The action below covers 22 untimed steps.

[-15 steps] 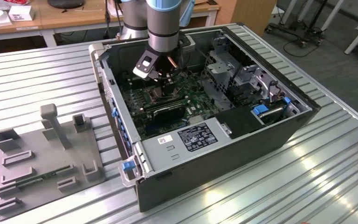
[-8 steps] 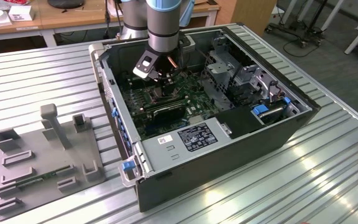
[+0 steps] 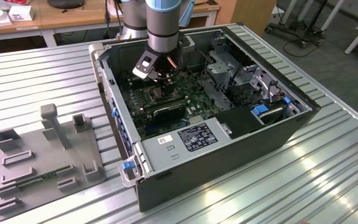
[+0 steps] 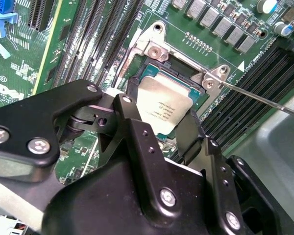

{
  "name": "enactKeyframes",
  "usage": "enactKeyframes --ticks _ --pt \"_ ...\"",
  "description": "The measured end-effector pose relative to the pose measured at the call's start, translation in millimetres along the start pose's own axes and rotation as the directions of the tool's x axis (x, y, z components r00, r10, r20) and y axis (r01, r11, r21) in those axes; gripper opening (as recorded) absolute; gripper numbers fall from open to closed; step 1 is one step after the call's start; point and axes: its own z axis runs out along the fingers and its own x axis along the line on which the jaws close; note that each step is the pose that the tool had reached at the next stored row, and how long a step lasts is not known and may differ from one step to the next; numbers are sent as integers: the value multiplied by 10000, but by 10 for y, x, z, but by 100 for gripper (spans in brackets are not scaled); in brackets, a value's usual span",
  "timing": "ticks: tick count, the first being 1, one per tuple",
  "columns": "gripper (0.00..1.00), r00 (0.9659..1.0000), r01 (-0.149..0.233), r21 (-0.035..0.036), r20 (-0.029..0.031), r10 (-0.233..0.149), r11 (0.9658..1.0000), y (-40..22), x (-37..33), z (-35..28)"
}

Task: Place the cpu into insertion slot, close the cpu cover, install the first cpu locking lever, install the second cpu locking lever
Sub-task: 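Place the cpu into insertion slot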

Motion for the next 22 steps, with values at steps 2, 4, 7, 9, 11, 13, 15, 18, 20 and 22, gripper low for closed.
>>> enactKeyframes --ticks 2,4,7,9,11,13,15,18,20,22 --pt "54 10000 -1 0 -1 1 10000 -1 0 1" --pt "54 10000 -1 -1 -1 1 10000 -1 0 1" --pt "54 10000 -1 -1 -1 1 10000 -1 0 1" --pt "54 10000 -1 -2 -3 1 10000 -2 0 1" --pt "54 10000 -1 -3 -5 1 10000 -1 1 -2" --pt "54 10000 -1 -3 -5 1 10000 -1 0 -4" --pt "54 10000 -1 -2 -2 1 10000 -1 0 -6" --pt "54 10000 -1 -2 -4 1 10000 -1 1 -7" --pt "54 10000 -1 -2 -2 1 10000 -1 0 -7" --pt "54 10000 -1 -2 -2 1 10000 -1 0 -8"
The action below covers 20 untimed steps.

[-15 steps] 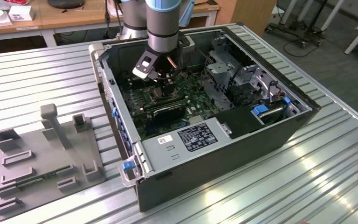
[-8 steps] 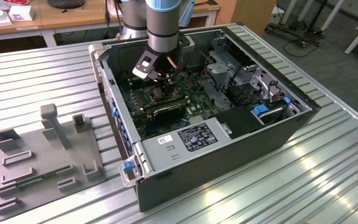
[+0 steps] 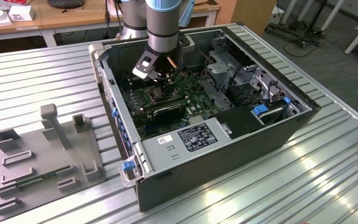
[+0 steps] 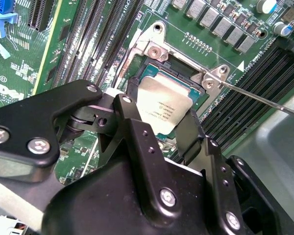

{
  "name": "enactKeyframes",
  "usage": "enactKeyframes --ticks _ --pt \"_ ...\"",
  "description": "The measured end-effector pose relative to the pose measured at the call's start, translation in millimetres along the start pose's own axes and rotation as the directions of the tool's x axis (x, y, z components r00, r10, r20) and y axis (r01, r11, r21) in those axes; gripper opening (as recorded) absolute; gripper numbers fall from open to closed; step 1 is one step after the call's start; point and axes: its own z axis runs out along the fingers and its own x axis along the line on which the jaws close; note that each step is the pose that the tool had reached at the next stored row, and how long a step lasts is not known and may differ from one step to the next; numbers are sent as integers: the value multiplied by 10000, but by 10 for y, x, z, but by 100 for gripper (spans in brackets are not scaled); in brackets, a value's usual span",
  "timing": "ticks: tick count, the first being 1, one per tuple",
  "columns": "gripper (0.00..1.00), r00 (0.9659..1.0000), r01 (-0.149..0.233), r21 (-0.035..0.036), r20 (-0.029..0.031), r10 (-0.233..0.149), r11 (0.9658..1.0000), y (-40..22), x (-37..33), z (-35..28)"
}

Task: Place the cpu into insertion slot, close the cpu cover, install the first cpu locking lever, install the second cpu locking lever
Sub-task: 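Place the cpu into insertion slot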

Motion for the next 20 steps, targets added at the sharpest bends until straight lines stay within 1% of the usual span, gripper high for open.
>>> enactKeyframes --ticks 14,20 --pt "54 10000 -1 2 3 1 10000 3 0 -6" --pt "54 10000 0 2 -8 0 10000 4 1 -2"
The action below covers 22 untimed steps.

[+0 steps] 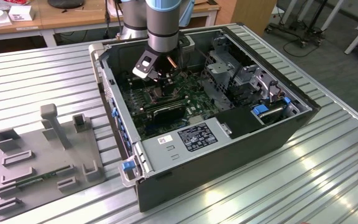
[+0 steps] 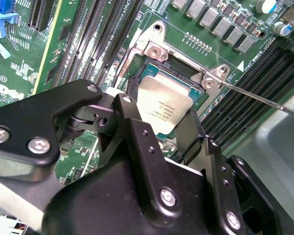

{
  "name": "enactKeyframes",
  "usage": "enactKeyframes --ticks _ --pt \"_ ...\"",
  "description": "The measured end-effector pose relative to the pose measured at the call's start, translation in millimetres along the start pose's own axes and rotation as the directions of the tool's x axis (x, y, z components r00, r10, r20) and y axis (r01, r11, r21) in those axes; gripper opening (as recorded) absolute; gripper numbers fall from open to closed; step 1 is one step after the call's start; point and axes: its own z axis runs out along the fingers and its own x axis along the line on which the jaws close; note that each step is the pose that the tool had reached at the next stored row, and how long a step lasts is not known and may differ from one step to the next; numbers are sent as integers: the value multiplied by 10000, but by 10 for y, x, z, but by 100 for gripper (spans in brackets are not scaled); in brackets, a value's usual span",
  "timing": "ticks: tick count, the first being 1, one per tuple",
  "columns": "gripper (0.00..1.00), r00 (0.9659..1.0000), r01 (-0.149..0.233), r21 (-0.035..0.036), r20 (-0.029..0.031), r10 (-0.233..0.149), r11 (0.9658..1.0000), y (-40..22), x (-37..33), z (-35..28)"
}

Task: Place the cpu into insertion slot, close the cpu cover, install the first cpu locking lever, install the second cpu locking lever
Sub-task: 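Place the cpu into insertion slot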

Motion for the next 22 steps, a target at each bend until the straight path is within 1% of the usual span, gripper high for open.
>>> enactKeyframes --ticks 7,22 --pt "54 10000 -9 -1 -13 9 10000 -1 4 4" --pt "54 10000 -9 0 -13 9 10000 -1 11 6"
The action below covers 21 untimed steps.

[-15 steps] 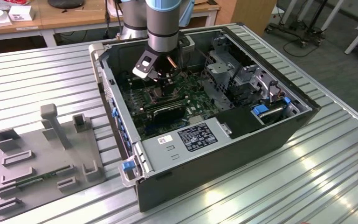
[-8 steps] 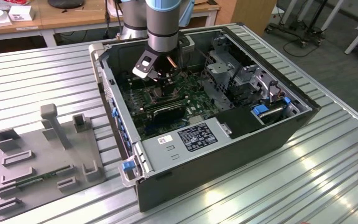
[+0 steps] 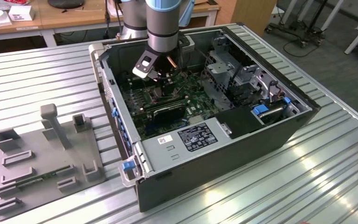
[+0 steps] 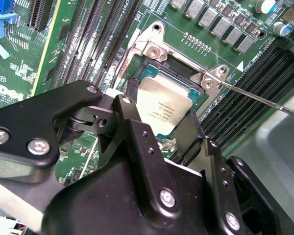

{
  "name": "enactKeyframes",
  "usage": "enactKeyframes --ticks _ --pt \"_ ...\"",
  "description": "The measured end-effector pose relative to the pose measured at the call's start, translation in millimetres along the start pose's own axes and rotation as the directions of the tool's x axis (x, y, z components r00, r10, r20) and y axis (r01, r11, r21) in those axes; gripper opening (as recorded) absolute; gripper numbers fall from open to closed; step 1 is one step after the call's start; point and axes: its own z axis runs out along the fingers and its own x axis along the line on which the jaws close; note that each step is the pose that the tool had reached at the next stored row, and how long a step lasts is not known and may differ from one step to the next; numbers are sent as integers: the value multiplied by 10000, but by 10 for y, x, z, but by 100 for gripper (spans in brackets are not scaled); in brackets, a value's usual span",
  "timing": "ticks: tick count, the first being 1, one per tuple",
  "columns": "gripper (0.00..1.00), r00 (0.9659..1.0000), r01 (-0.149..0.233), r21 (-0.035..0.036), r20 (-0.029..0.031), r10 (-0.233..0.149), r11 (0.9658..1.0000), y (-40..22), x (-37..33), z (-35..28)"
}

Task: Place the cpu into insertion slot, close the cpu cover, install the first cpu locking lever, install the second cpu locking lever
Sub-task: 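Place the cpu into insertion slot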

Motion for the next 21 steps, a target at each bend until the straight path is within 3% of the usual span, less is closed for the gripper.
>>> enactKeyframes --ticks 16,21 --pt "54 10000 0 0 0 0 10000 -2 -3 24" --pt "60 10000 1 -3 -2 -1 10000 -1 -1 27"
